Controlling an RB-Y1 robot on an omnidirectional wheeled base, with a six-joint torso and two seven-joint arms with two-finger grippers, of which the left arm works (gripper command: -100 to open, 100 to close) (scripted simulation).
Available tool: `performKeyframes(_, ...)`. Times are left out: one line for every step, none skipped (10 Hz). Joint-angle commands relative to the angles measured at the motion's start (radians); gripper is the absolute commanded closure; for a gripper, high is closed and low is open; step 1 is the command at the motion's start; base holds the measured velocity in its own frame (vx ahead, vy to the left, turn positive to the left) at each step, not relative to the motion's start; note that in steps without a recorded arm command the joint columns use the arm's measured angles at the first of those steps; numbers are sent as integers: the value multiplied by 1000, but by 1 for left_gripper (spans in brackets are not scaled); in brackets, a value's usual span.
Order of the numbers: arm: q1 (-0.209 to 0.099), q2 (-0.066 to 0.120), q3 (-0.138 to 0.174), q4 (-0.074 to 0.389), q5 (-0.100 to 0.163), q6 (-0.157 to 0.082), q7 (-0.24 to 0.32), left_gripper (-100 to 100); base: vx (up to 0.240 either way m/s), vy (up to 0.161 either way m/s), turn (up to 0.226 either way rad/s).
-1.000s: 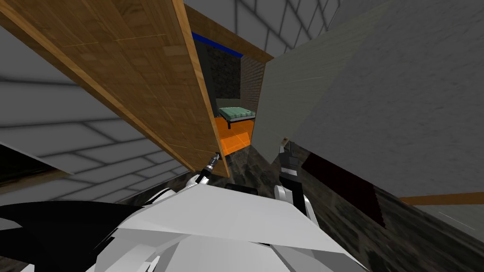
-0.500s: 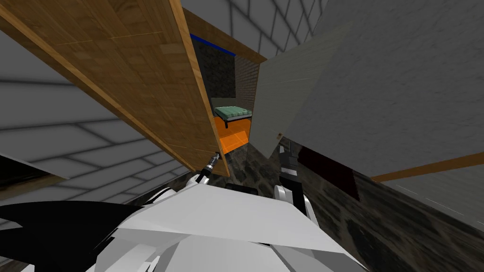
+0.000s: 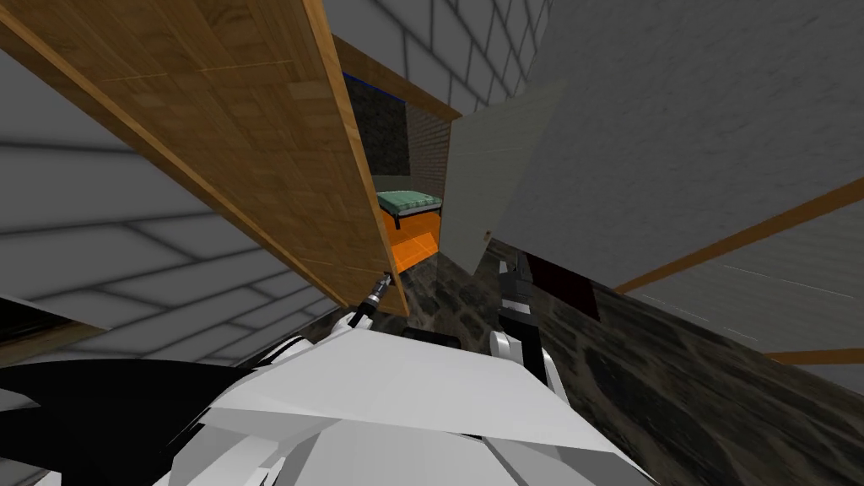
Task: Pull the door open
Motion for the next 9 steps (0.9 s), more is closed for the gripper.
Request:
performKeyframes(-7,0,-12,6,13,-9,-5,100,-224,114,-187)
performKeyframes(-7,1,-16,6,20,-9,-8,100,-230,108,-139)
performKeyframes(-6,2,-19,5,26,-9,-10,100,-200,106,-105)
performKeyframes(-6,3,-21,5,29,-8,-11,100,-171,95,-81)
performKeyframes(-5,-2,-24,2,24,-6,-11,100,-74,31,-35)
performKeyframes(19,24,-46,4,24,-41,12,100,-165,6,-193)
performKeyframes(25,32,-51,5,25,-51,19,100,-201,39,-140)
performKeyframes(39,50,-63,6,25,-74,34,100,-177,58,-128)
performKeyframes(46,59,-69,7,26,-86,42,100,-162,44,-95)
